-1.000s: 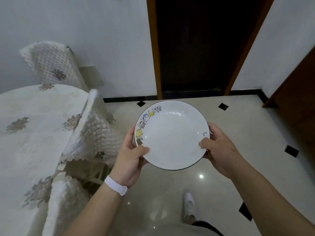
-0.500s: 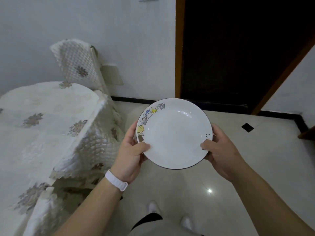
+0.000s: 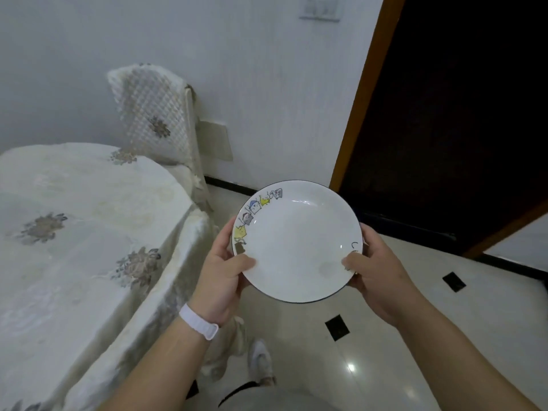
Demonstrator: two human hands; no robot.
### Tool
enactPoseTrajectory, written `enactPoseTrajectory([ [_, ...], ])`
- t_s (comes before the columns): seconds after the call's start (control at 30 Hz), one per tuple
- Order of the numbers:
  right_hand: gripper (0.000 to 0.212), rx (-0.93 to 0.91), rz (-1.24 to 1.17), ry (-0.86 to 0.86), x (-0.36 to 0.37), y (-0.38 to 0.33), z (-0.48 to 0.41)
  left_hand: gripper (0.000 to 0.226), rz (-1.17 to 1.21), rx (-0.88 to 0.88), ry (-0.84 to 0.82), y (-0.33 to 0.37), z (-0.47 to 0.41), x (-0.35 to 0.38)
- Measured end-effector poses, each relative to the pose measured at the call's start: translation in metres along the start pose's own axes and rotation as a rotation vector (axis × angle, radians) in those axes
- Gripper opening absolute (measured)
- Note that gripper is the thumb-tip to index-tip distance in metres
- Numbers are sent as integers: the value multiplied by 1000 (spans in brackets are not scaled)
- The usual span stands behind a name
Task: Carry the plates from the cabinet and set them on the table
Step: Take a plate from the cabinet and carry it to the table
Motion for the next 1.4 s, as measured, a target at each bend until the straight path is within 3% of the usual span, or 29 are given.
enactPoseTrajectory([
  [0.27,65,-22,22,-96,86,-39,-116,77,53,66,41,64,-99,-59],
  [0.67,61,81,78,-334,176,-41,-232,78,187,171,287,97,-148,-124],
  [1.13,58,201,149,-765,255,-65,-420,82,127,207,780,133,-250,-132],
  [1.4,61,238,262,-1052,324,-52,-441,77,200,246,1103,126,-231,-147],
])
Point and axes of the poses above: each hand's wrist, its own z-axis away from the middle knuckle, its own x-axis out of the palm, y = z × x, the point moved 1 cm from there along -z, towards the middle knuckle, and after that the axes turned 3 degrees about y, right-handed, at the moved point
